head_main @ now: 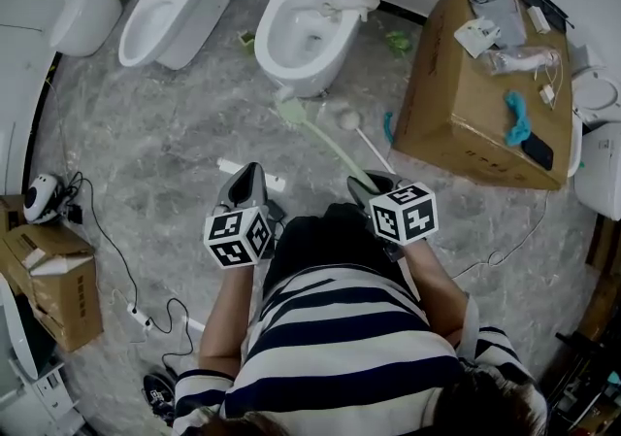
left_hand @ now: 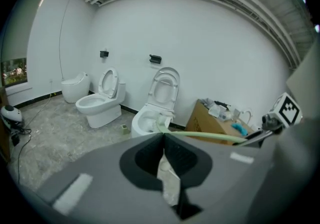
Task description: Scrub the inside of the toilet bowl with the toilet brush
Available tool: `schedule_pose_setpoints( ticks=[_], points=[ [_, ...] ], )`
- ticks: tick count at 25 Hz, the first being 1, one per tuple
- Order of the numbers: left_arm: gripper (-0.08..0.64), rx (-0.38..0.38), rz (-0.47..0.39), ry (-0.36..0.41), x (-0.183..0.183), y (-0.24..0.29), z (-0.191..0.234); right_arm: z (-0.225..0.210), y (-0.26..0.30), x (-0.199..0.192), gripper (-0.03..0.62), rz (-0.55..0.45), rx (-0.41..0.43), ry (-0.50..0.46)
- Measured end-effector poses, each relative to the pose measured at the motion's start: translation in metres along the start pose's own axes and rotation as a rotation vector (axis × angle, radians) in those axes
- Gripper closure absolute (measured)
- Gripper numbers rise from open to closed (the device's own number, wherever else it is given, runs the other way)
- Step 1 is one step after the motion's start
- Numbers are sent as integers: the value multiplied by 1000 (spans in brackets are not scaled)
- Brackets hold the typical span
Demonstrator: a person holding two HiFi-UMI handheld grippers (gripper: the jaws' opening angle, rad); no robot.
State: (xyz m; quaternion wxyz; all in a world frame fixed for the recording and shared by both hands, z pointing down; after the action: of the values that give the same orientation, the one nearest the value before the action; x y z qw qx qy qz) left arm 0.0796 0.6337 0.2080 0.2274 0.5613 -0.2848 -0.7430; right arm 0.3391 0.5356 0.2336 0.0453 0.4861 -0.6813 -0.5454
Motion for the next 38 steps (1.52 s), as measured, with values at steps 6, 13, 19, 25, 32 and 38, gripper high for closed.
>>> schedule_pose_setpoints(
  ticks=[6,13,19,25,32,38],
  points=[
    [560,19,1,-13,4,9,-2,-9,2,6,516,2,7,-12],
    [560,23,-10,-1,23,24,10,-14,8,26,515,-4,-10,-8],
    [560,9,-10,24,47,49,26,-20,23,53,515,9,-29,6],
    [560,-3,26,29,79,75,66,-18,54,100,516,54,-30,-6],
    [560,-25,53,51,113,104,114,-16,99,149,517,110,-44,4],
    [560,-68,86,96,132,124,149,-11,128,181,515,127,-70,28]
  ],
)
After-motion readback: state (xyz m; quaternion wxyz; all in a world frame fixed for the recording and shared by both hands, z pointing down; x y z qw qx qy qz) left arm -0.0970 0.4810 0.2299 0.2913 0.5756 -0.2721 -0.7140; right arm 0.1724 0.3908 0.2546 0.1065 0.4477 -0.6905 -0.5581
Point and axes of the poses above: the fingertips, and each gripper's own axes: y forward along the fingers, z to its left, x out of its top, the point moved 10 cm from there along -y, backward along the fingers, and after that the axes turned 11 degrees about z, right-handed, at the moved point
